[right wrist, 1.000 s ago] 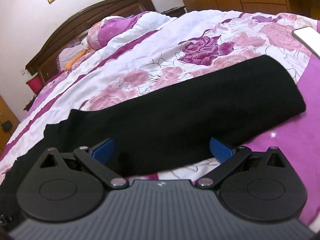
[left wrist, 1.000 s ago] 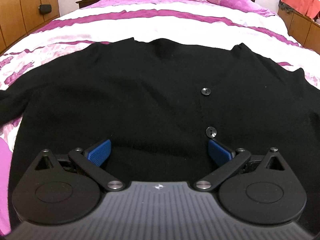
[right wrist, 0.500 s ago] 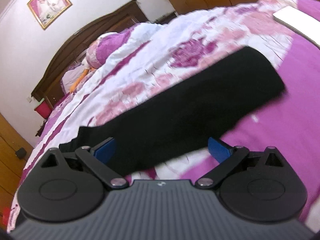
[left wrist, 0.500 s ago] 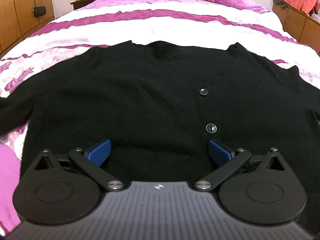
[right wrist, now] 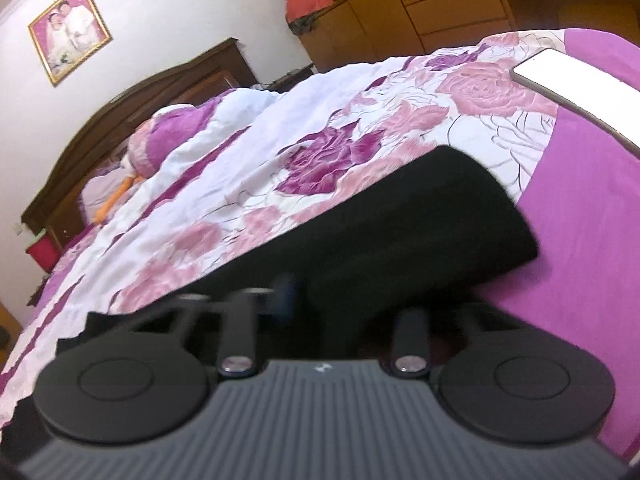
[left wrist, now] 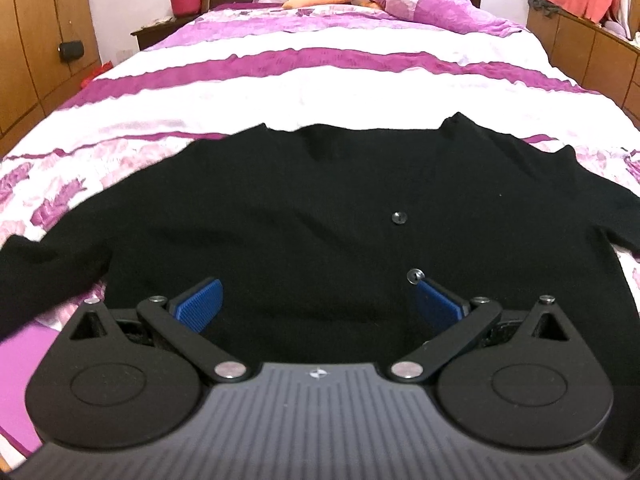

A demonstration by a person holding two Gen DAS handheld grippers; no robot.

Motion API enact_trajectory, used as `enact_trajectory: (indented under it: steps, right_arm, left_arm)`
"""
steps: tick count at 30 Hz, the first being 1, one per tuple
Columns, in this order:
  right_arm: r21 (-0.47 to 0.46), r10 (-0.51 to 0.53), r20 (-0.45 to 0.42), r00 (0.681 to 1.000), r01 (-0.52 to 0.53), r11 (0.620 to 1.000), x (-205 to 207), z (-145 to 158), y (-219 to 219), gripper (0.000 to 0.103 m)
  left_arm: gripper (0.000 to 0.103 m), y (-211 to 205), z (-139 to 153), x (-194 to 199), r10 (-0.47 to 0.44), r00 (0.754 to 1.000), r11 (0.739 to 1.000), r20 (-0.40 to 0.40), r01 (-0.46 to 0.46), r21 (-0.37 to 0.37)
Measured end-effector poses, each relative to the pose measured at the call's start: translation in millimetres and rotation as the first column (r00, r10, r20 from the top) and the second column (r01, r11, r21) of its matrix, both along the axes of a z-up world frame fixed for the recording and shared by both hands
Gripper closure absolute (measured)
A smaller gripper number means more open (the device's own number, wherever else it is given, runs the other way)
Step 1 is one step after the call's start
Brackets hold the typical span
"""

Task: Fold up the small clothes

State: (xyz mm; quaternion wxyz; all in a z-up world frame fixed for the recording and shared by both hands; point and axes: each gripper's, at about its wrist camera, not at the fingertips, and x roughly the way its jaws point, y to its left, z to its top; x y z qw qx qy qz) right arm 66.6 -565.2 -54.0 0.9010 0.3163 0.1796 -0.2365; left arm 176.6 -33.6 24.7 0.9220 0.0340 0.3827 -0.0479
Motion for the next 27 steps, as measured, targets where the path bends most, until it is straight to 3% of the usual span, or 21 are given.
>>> enact_trajectory:
  steps: [8,15,21,27]
  right_arm:
    - [-0.045,0.120,0.109,0.987,-0.116,0.992,-7,43,21,0.092]
    - [-0.111,0.257,0.169,0.952,-0.241,0.964,1,82,70,0.092]
    - [-0.184,0.390,0.198,0.899,-0.357,0.916,19,114,129,0.092]
    - [-0.310,0.523,0.154,0.838,-0.462,0.831,42,132,203,0.092]
  left_arm:
    - [0.000,14,0,5,0.034,0.999,0.999,-0.006,-0.034,-0.026]
    - [0.000,21,1,1,0.027,0.999,0.999,0.038,-0.027,0.017]
    - [0.000,36,2,1,0.045,0.997,0.999,0.058,-0.046,0.001]
    - [0.000,54,1,0,0.067,0.995,0.998,0.076,-0.067,0.008]
